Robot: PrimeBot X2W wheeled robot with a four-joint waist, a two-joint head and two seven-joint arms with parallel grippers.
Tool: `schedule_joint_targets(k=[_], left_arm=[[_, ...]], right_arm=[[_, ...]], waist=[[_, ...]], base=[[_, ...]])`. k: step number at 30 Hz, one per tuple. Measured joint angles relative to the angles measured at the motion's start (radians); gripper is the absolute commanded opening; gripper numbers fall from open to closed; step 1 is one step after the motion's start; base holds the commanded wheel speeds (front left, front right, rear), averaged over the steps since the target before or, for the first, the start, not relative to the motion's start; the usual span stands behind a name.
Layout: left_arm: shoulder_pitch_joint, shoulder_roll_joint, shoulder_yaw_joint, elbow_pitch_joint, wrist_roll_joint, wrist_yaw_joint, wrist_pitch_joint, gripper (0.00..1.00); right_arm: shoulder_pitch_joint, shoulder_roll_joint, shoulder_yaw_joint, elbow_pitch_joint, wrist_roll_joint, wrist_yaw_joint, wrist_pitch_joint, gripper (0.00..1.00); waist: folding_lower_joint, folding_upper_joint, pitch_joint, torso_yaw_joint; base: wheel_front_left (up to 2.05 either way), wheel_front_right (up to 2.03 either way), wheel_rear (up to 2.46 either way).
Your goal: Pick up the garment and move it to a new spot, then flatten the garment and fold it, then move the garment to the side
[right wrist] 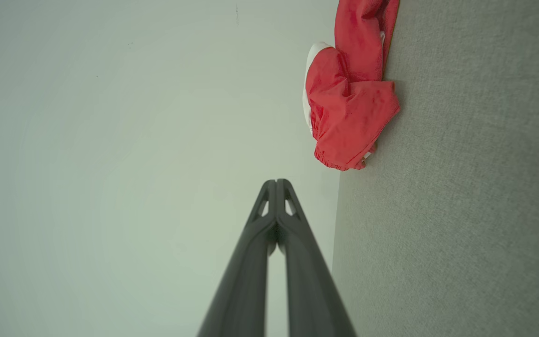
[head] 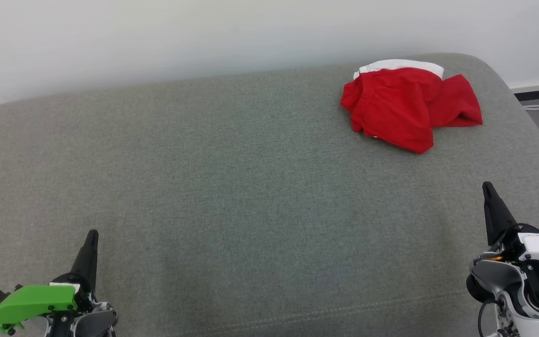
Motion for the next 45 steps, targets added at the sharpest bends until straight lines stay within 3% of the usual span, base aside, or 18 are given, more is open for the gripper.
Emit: schedule_joint_targets(k=[45], left_arm=[[0.0,-0.002,0.005,0.0,0.004,0.0,0.0,0.0]], right_arm=[[0.0,0.0,0.0,0.0,0.0,0.0,0.0,0.0]], waist=[[0.0,0.0,0.0,0.0]], base=[[0.0,0.0,0.0]])
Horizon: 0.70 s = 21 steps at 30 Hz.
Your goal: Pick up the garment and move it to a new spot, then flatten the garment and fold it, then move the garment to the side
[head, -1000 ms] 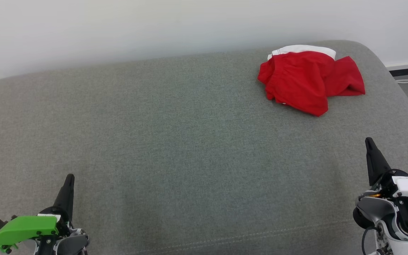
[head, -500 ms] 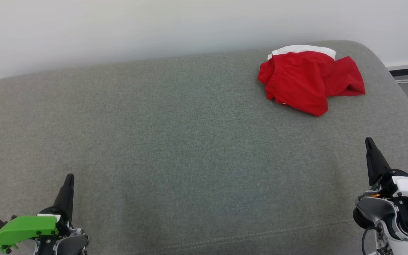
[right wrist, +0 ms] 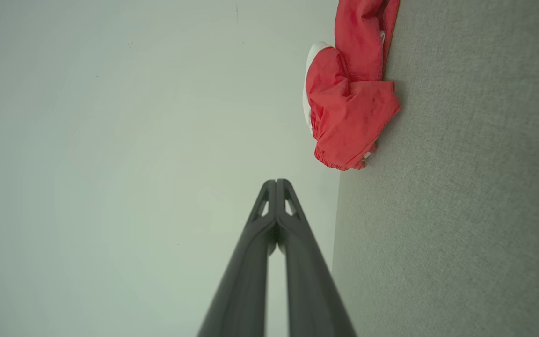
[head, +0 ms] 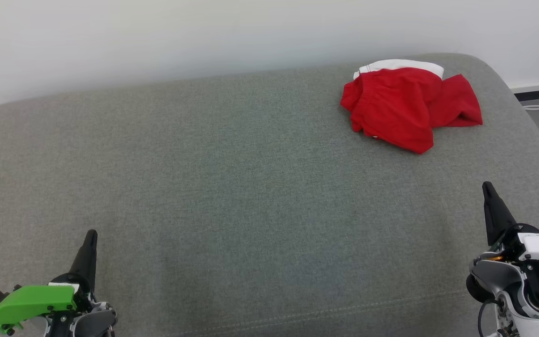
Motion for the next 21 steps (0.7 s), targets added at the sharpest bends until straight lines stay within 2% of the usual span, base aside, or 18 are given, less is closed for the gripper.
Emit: schedule_joint_targets(k=[21], left_arm=[[0.0,-0.001,0.002,0.0,0.0,0.0,0.0,0.0]], right_arm=[[0.0,0.0,0.0,0.0,0.0,0.0,0.0,0.0]], waist=[[0.0,0.0,0.0,0.0]], base=[[0.0,0.0,0.0]])
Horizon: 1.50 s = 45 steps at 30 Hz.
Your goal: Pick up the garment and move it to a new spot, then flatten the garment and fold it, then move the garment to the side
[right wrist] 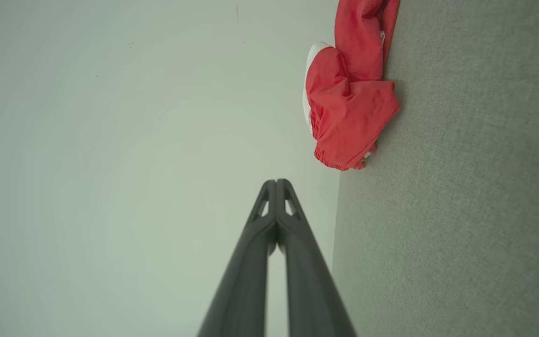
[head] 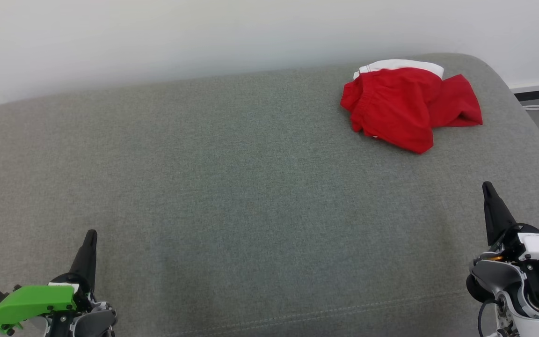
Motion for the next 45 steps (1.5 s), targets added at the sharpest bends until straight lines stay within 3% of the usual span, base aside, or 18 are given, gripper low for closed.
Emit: schedule_joint_targets(k=[45], left_arm=[[-0.003,-0.001,0.004,0.0,0.0,0.0,0.004,0.0]], right_arm=[[0.0,0.0,0.0,0.0,0.0,0.0,0.0,0.0]], waist=[[0.0,0.0,0.0,0.0]], base=[[0.0,0.0,0.0]])
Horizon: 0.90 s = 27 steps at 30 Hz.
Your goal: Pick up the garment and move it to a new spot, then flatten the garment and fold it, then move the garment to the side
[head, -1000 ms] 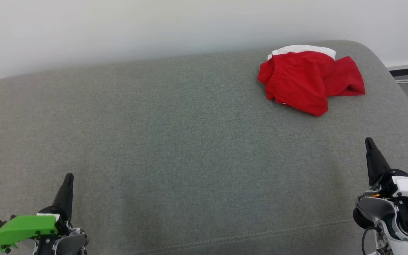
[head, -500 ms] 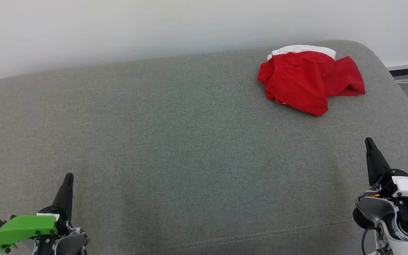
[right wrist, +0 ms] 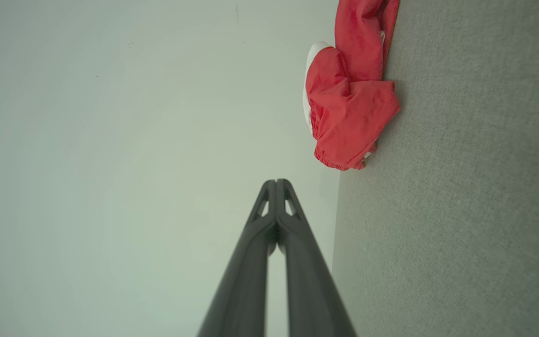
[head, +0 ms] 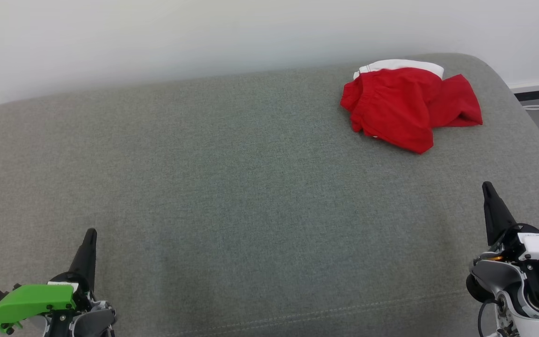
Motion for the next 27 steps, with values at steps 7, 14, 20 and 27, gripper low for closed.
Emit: schedule_joint_targets(k=[7,14,20,27], left_arm=[[0.0,0.0,0.0,0.0,0.0,0.0,0.001,0.0],[0.0,0.0,0.001,0.0,0.0,0.0,0.003,0.0],[0.0,0.0,0.001,0.0,0.0,0.0,0.003,0.0],[-0.001,-0.001,0.002,0.0,0.0,0.0,0.003,0.0]], right_arm=[[0.0,0.0,0.0,0.0,0.0,0.0,0.0,0.0],[0.0,0.0,0.0,0.0,0.0,0.0,0.0,0.0],[0.0,0.0,0.0,0.0,0.0,0.0,-0.003,0.0],[0.0,0.0,0.0,0.0,0.0,0.0,-0.003,0.0]], waist=[[0.0,0.0,0.0,0.0],[0.0,0.0,0.0,0.0],[0.0,0.0,0.0,0.0],[0.0,0.0,0.0,0.0]], base=[[0.0,0.0,0.0],[0.0,0.0,0.0],[0.0,0.0,0.0],[0.0,0.0,0.0]])
